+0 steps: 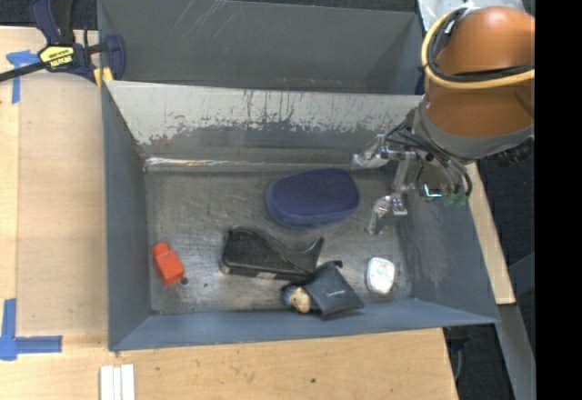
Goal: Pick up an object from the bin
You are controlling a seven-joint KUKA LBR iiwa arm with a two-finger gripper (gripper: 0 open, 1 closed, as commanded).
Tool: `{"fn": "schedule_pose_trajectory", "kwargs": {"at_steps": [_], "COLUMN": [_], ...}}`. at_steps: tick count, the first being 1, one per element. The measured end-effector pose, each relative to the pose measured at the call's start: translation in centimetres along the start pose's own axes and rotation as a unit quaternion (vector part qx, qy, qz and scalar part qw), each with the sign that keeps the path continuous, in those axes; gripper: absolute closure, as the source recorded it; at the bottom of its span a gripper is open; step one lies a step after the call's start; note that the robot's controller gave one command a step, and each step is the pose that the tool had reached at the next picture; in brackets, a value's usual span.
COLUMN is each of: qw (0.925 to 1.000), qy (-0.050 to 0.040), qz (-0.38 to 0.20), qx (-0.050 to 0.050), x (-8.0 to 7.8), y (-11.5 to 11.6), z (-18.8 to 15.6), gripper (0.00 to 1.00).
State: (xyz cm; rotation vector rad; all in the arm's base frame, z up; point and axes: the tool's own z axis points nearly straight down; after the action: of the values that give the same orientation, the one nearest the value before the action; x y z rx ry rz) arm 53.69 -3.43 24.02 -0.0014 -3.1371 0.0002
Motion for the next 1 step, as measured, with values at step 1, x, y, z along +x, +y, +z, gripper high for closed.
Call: {"fn": "schedule_pose_trajectory", "kwargs": {"at_steps": [1], "qw": [0.9899], "qy": [-0.0049], "qz": [-0.142], "qx": [0.001], "x": [-7.62], "y": [4.78], "z": [16.74], "gripper": [0.0]}}
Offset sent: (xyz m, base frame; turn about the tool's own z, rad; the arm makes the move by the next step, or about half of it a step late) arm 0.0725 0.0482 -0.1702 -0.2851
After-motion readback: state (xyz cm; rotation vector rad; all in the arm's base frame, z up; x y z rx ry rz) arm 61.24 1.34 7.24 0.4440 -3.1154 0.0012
